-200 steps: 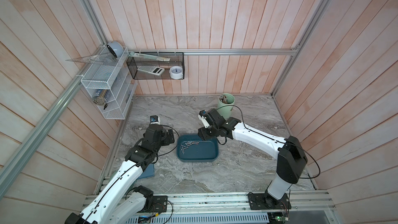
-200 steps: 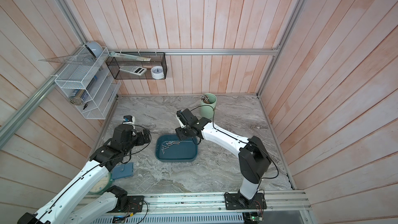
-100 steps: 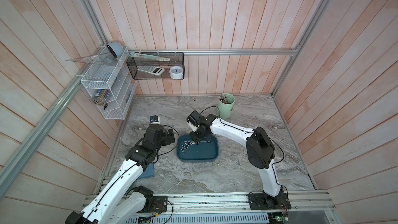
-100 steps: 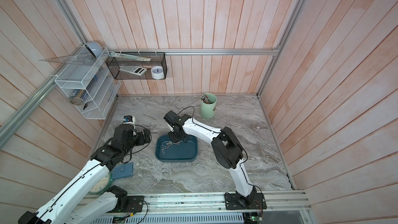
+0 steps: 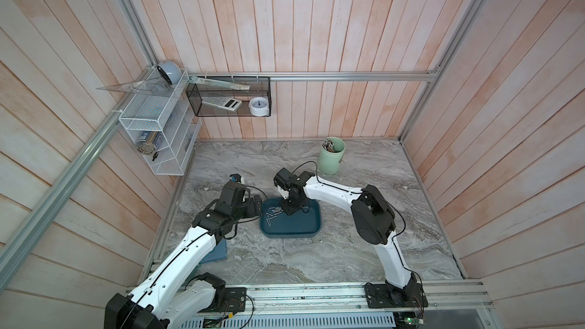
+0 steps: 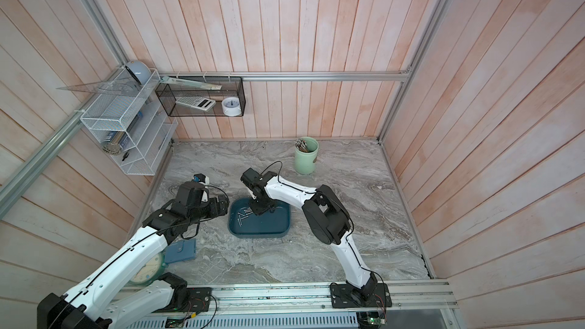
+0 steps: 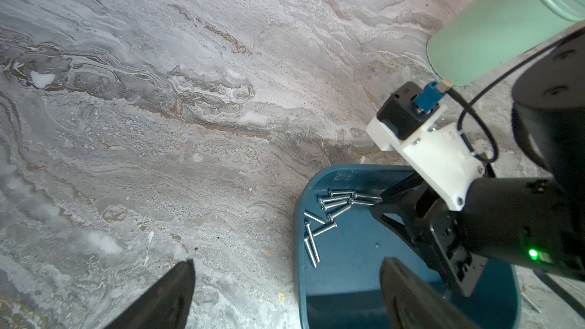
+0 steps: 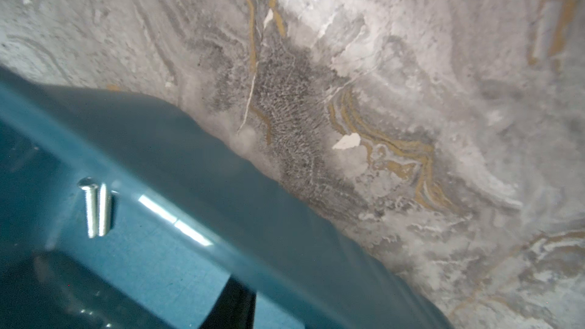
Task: Take out the screws from the storage box
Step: Pick up the screw from the storage box.
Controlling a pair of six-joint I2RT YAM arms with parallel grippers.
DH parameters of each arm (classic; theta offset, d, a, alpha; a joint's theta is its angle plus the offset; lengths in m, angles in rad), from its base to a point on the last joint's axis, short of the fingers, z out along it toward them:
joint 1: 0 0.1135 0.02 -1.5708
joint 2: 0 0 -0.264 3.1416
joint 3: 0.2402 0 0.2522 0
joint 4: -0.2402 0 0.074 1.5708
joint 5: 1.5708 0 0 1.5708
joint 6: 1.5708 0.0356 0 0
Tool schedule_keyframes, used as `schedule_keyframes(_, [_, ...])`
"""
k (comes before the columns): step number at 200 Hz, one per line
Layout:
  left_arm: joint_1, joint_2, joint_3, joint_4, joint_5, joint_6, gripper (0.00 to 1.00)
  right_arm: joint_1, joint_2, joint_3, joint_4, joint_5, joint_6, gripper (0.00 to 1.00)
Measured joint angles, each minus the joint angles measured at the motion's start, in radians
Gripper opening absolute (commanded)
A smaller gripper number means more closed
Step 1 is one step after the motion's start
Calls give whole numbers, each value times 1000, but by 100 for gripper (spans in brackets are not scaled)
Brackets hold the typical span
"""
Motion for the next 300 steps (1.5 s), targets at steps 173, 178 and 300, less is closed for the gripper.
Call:
schedule_keyframes(173, [0,20,0,-20,-4,0,95,24,32,11,16,-10,20,24])
schedule_keyframes(178, [0,19,0,-20,-4,0,95,26,34,13,16,-11,21,24])
schedule_keyframes(300, [0,7,0,-19,-11,1,96,43,76,79,16,-23,34,27])
